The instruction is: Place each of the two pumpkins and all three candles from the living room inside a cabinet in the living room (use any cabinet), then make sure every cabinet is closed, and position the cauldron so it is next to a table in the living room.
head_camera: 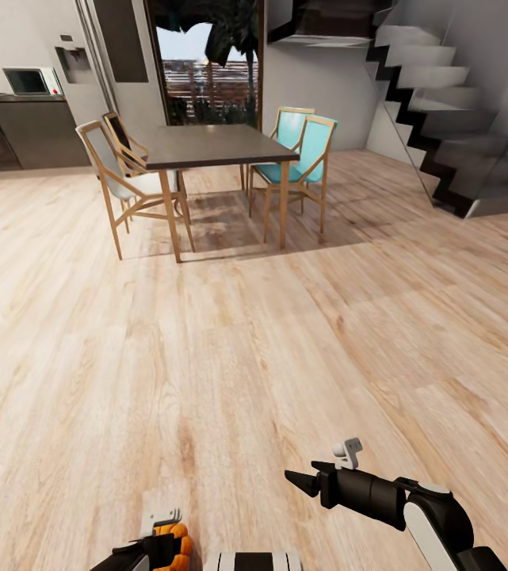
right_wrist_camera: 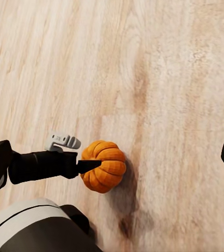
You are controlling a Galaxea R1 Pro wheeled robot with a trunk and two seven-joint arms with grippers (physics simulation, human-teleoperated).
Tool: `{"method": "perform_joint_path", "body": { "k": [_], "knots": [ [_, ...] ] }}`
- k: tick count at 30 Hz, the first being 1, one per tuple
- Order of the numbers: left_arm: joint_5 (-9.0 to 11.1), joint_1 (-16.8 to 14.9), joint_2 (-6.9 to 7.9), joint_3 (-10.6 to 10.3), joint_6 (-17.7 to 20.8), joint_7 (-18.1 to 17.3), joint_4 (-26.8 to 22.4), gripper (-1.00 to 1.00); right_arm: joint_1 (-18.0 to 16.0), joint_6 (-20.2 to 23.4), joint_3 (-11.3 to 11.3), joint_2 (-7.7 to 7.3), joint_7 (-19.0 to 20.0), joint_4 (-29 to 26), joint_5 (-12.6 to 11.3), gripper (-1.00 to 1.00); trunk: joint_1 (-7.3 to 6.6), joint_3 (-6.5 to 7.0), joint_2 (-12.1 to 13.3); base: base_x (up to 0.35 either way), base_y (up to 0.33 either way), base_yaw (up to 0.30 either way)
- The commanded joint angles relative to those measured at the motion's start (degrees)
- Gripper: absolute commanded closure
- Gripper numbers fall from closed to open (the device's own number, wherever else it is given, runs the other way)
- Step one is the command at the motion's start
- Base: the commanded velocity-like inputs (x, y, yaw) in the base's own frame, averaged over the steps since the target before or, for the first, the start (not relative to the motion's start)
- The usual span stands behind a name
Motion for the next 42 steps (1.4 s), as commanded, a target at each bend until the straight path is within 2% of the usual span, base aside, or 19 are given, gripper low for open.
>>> {"method": "perform_joint_path", "body": {
  "k": [1,4,22,25,42],
  "knots": [
    [0.5,0.0,0.05,-0.5,0.3,0.4,-0.2,-1.0,0.0,0.3,0.0,-0.03,0.0,0.0,-0.2,-1.0,0.01,-0.27,0.0,0.0,0.0,0.0],
    [0.5,0.0,0.05,-0.5,0.3,0.4,-0.2,-1.0,0.0,0.3,0.0,-0.03,0.0,0.0,-0.2,-1.0,0.09,-0.94,-0.1,0.0,0.0,0.0],
    [0.5,0.0,0.05,-0.5,0.3,0.4,-0.3,-1.0,0.0,0.3,0.0,-0.03,0.0,0.0,-0.2,-1.0,0.09,-0.94,-0.1,0.0,0.0,0.0],
    [0.5,0.0,0.05,-0.5,0.3,0.3,-0.3,-1.0,0.0,0.3,0.0,-0.03,0.0,0.0,-0.2,-1.0,0.17,-1.6,-0.1,0.0,0.0,0.0],
    [0.5,0.0,0.05,-0.5,0.3,0.3,-0.3,-1.0,0.0,0.3,0.0,-0.03,0.0,0.0,-0.2,-1.0,0.17,-1.6,-0.1,0.0,0.0,0.0]
  ]
}}
